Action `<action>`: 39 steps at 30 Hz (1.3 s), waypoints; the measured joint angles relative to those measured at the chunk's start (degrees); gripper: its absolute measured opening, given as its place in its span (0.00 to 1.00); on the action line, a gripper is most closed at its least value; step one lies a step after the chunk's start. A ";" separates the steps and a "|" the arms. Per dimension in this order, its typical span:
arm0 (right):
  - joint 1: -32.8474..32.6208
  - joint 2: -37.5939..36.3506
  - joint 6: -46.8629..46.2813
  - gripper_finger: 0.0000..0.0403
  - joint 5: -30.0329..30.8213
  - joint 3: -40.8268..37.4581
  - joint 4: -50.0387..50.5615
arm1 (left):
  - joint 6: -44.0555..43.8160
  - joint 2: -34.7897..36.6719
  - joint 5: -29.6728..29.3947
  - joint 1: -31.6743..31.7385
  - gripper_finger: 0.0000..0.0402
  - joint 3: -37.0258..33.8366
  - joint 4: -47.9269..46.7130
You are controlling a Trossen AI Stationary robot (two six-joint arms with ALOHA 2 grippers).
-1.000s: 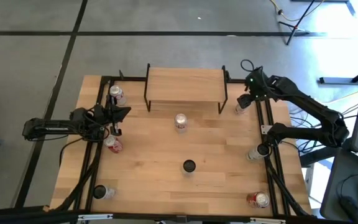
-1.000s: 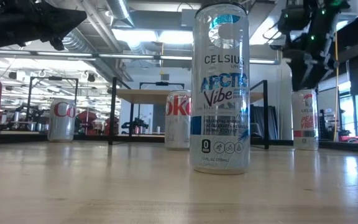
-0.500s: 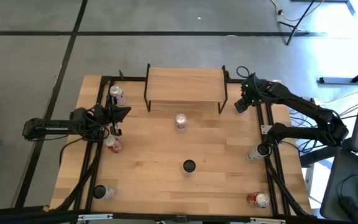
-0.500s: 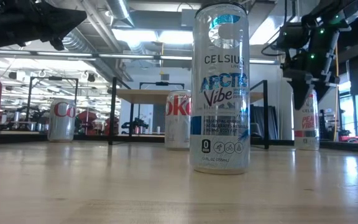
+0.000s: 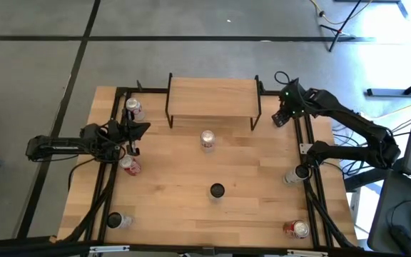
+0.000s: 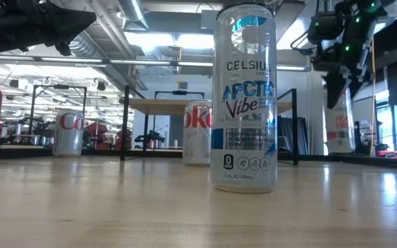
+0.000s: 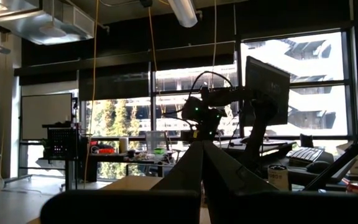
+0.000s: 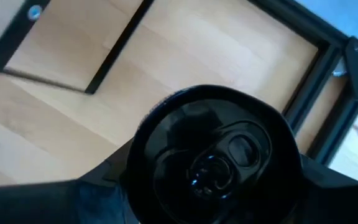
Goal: Place canned beverage on shelf
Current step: Put the top white-pink soda can on the shelf
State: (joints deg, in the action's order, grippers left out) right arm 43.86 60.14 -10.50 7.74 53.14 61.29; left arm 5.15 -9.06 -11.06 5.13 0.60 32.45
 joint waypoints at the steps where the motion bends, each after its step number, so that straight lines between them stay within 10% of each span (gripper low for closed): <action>1: 0.02 0.00 0.00 0.56 -0.21 1.26 1.18 | 0.00 0.00 0.02 0.00 0.00 0.00 0.01; 21: 0.00 4.16 -0.60 0.56 -4.45 34.86 12.46 | 0.00 0.00 -0.03 0.00 0.00 0.00 0.01; 39: -6.54 28.52 -0.57 0.56 -7.31 54.93 12.52 | 0.00 0.02 -0.03 0.00 0.00 0.02 -0.20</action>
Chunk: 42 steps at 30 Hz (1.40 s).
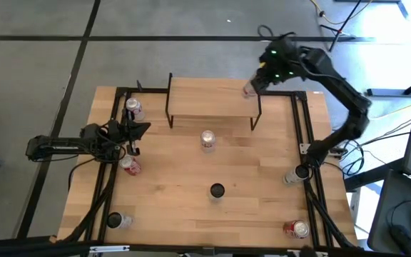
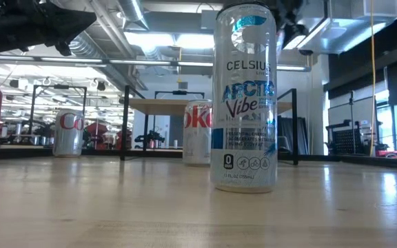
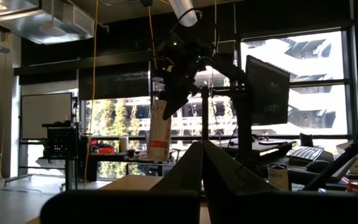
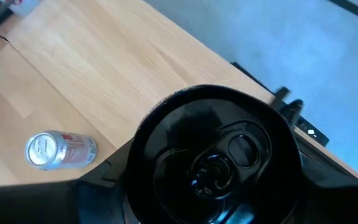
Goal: Place canned beverage on shelf
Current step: Put the top white-pink soda can on the shelf, then put the right red-silver soda can on the shelf
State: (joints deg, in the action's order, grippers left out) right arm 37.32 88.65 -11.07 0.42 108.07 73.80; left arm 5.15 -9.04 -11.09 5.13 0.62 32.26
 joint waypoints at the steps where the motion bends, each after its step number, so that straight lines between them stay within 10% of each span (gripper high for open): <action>1: -0.02 1.25 0.00 0.56 -0.06 0.76 0.12 | -0.02 -0.02 0.00 0.00 0.00 0.00 -0.08; 22: 0.18 10.61 0.90 0.56 4.00 2.89 2.19 | -0.02 0.00 0.00 0.00 0.00 0.00 -0.12; 42: -0.68 10.43 2.37 0.90 4.86 14.92 10.28 | -0.02 0.00 0.00 0.00 0.00 0.00 -0.10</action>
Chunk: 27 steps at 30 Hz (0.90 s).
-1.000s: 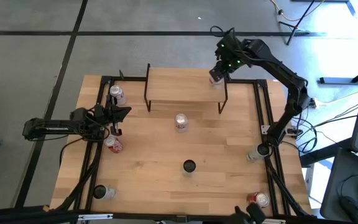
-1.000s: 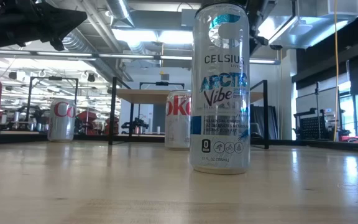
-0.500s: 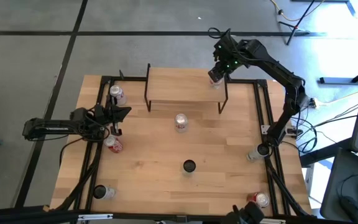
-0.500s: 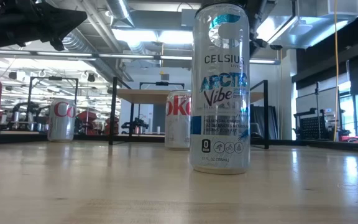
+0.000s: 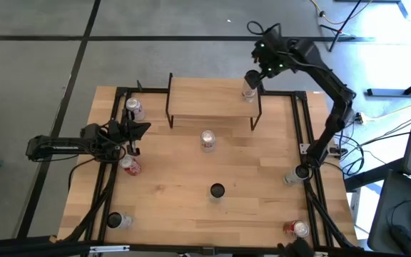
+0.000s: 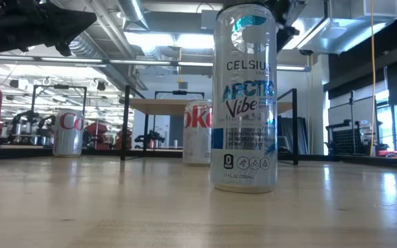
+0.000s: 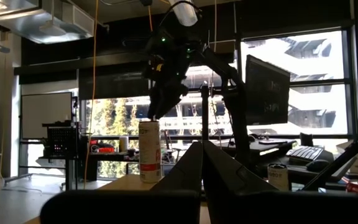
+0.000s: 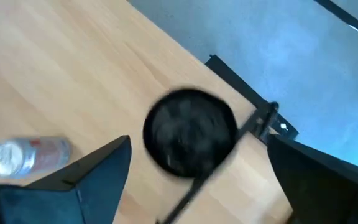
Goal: Place canned beverage on shelf
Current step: Put the right red-silver soda can on the shelf
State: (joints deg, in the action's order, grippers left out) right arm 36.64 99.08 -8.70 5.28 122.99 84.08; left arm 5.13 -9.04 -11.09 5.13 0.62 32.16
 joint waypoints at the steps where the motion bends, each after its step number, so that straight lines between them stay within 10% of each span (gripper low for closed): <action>1: -0.40 -0.27 -0.07 0.90 0.36 1.12 1.96 | 0.00 0.00 0.02 -0.01 0.00 0.00 0.00; 16: -18.69 -10.05 -8.27 0.90 5.26 0.25 5.92 | -0.50 0.00 0.66 0.00 0.00 0.00 0.02; 27: -35.96 -14.51 -15.35 0.91 8.22 -16.78 3.02 | -2.12 -0.66 5.25 -0.02 0.00 0.00 0.44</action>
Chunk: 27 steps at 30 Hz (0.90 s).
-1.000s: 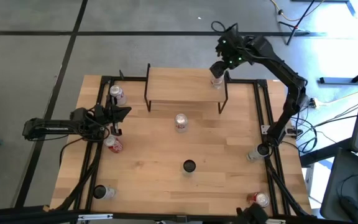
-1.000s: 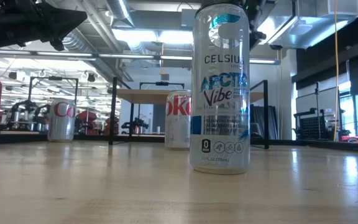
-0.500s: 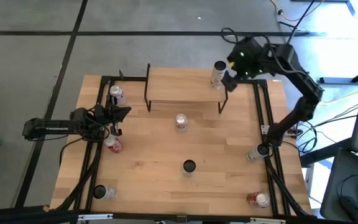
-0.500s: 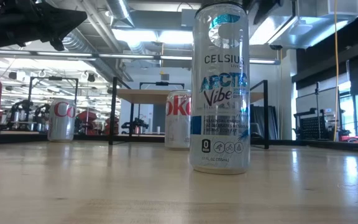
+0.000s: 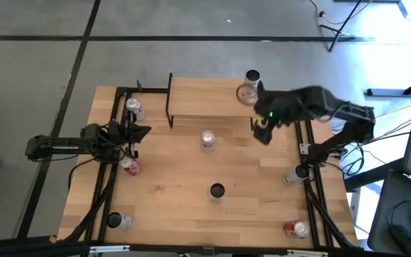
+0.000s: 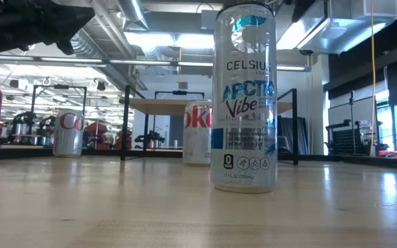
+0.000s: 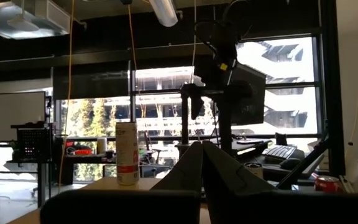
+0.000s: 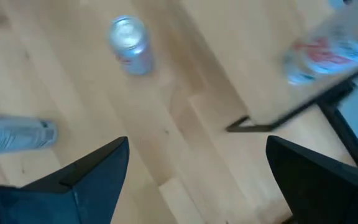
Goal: Place canned beverage on shelf
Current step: Put the right red-silver soda can on the shelf
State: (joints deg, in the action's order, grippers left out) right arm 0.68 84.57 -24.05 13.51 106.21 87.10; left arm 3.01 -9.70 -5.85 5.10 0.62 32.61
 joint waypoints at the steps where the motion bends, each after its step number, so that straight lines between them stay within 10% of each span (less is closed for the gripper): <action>1: -1.41 -0.14 0.03 0.91 0.10 -1.56 -1.80 | -0.39 -0.22 0.39 0.00 0.00 0.00 0.13; 14: -11.43 -0.11 8.09 0.91 1.08 -18.35 -27.06 | -3.88 -9.78 5.04 -0.02 0.00 2.17 3.56; 27: -14.22 -1.80 13.70 0.86 0.41 -28.80 -35.48 | -2.28 -39.04 8.35 -6.96 0.00 17.32 3.10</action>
State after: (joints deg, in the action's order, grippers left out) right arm -13.54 82.78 -10.35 13.91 77.40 51.62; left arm 0.73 -48.74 2.50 -1.85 17.94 35.71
